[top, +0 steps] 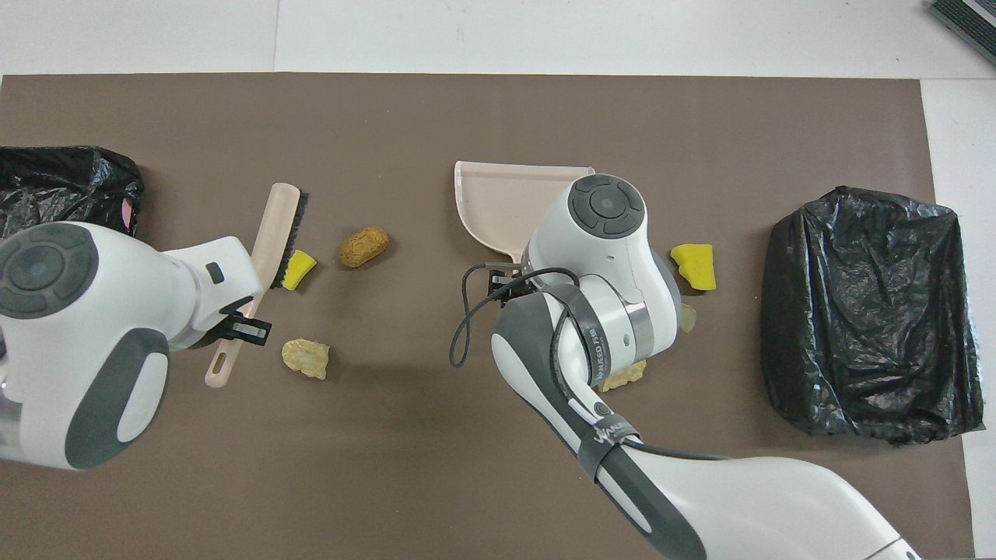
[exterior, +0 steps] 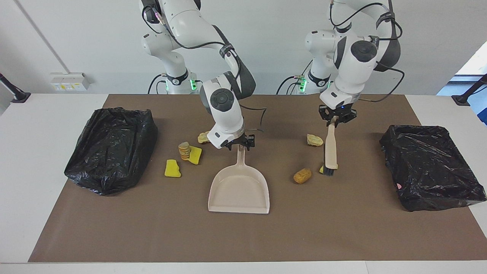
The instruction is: Sweep and dump trash in bin
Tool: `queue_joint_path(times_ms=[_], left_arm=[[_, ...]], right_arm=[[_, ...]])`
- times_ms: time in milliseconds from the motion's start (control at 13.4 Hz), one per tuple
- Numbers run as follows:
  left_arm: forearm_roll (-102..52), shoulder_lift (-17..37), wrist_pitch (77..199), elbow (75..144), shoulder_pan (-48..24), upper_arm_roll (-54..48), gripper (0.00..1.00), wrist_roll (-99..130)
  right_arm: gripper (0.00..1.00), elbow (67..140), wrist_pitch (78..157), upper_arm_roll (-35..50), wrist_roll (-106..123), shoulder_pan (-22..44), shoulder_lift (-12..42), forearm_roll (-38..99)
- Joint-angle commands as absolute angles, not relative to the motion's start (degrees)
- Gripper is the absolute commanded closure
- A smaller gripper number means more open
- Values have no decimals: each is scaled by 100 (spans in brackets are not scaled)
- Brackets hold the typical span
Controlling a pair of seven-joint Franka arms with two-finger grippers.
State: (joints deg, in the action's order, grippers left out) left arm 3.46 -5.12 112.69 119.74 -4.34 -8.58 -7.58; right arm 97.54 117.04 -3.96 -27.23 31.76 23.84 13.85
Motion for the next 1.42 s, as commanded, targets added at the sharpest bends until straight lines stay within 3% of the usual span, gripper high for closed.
queue_joint_path(times_ms=[0,299,672,971,1345], left_arm=[[606,-19,11241,11314,-439,-835,100,-1369],[993,912,11267,10460,-597,-887,100,-2046],[1580,1747,11364,9783,-966,-940,100,-2602],[1889,1960,12041,9791,-993,-1063,100,-3652],[2109,1969,12199,9887,-967,-1063,100,-5051]], right_arm=[[100,9879,11778,-378,-2689,3173,2294,1406],[100,9783,11629,-395,-2682,3129,2233,1389],[100,9791,10857,-448,-576,2830,1513,1389],[100,9878,9986,-422,570,2918,1091,285],[100,10423,10133,-378,3192,2822,853,-88]])
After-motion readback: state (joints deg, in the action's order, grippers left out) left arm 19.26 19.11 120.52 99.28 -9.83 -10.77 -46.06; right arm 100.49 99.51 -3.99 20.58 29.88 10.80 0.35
